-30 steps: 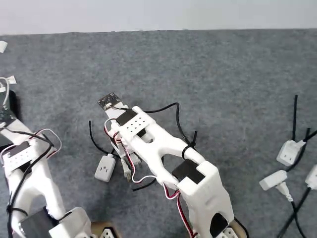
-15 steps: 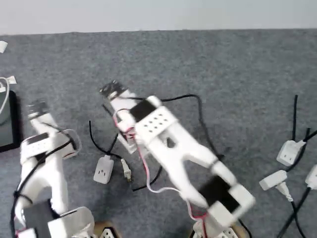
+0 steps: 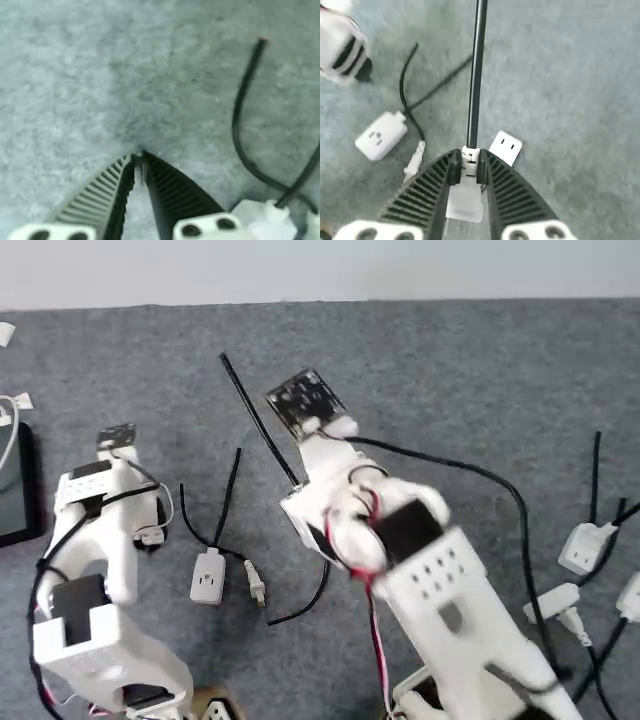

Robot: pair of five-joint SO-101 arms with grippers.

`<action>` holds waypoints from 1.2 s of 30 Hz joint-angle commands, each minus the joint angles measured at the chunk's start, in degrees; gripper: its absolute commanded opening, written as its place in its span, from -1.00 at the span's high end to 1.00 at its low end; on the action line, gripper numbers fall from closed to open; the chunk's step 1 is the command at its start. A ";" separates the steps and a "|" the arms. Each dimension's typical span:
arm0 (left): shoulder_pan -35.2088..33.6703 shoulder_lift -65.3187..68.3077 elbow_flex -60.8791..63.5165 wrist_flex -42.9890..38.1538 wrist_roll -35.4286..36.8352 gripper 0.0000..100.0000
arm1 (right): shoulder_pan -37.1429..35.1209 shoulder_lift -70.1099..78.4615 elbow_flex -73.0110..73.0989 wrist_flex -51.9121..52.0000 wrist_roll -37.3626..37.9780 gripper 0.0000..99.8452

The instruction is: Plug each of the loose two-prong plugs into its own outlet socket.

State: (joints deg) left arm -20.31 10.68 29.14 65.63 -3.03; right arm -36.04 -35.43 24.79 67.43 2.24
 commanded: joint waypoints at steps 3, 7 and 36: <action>5.63 -5.71 2.59 0.18 -11.60 0.97 | -8.22 -11.21 9.76 -9.01 1.05 0.98; 9.76 -15.12 11.47 -4.75 -18.73 0.97 | -12.35 -12.35 15.12 -13.67 1.93 0.98; 22.24 -69.98 51.38 -16.00 -25.23 0.97 | -14.20 -12.35 22.59 -20.26 2.20 0.98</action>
State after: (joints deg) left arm 1.58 -55.52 80.31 51.30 -28.88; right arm -50.02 -46.15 47.65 48.44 4.00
